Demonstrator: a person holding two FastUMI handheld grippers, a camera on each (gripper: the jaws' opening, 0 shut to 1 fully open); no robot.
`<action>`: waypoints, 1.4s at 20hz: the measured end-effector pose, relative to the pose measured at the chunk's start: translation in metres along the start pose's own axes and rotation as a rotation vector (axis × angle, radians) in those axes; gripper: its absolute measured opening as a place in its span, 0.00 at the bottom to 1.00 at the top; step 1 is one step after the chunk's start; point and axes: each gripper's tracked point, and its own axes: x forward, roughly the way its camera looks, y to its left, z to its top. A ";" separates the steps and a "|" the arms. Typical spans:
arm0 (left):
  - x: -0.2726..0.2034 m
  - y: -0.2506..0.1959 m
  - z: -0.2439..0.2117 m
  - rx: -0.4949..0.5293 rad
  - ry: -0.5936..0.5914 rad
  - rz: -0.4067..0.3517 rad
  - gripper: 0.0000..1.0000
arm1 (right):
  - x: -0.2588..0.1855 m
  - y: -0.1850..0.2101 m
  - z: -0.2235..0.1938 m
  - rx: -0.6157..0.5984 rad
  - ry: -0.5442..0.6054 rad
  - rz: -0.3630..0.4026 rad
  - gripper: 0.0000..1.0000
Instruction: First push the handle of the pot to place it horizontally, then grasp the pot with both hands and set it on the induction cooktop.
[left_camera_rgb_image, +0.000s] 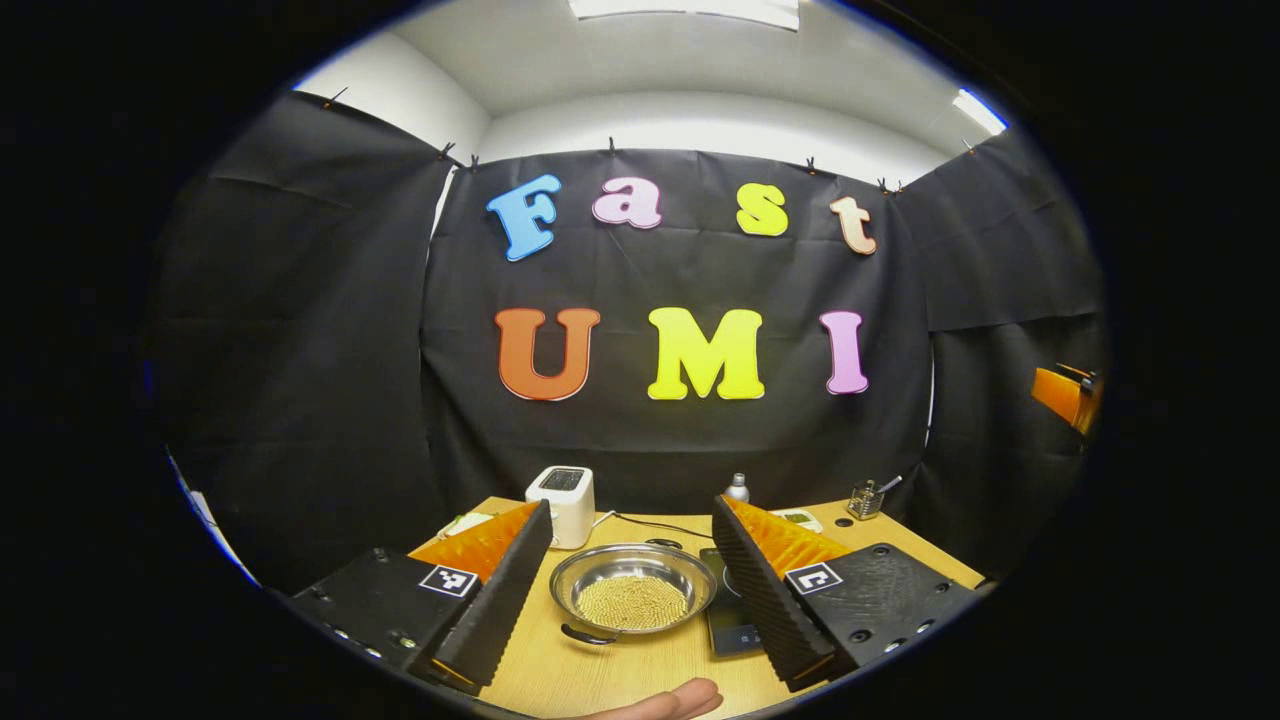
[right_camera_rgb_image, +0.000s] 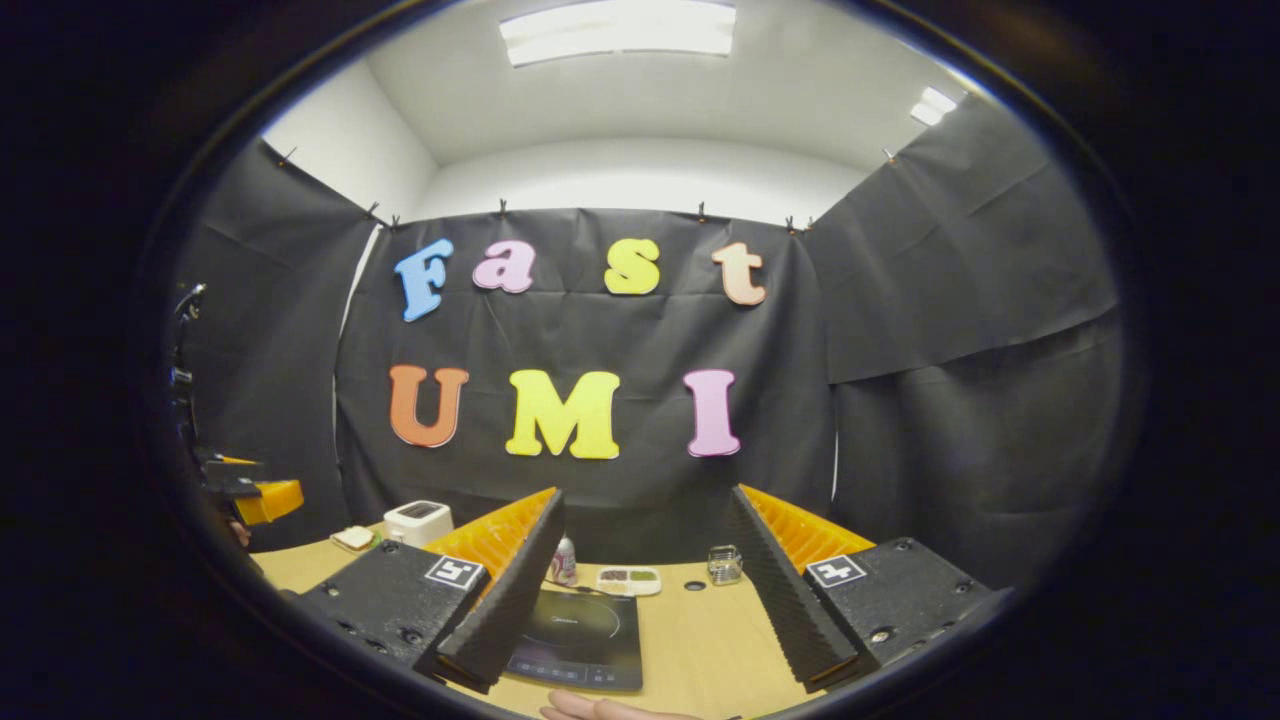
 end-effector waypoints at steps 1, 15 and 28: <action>0.005 0.001 -0.005 -0.002 0.000 -0.005 0.96 | 0.001 0.001 -0.001 -0.002 0.002 0.001 0.99; 0.056 0.044 -0.133 -0.024 0.349 0.068 0.01 | 0.009 0.022 -0.021 -0.027 0.032 0.022 0.99; 0.073 -0.004 -0.264 -0.109 0.762 -0.100 0.00 | 0.036 0.034 -0.064 -0.032 0.131 0.049 1.00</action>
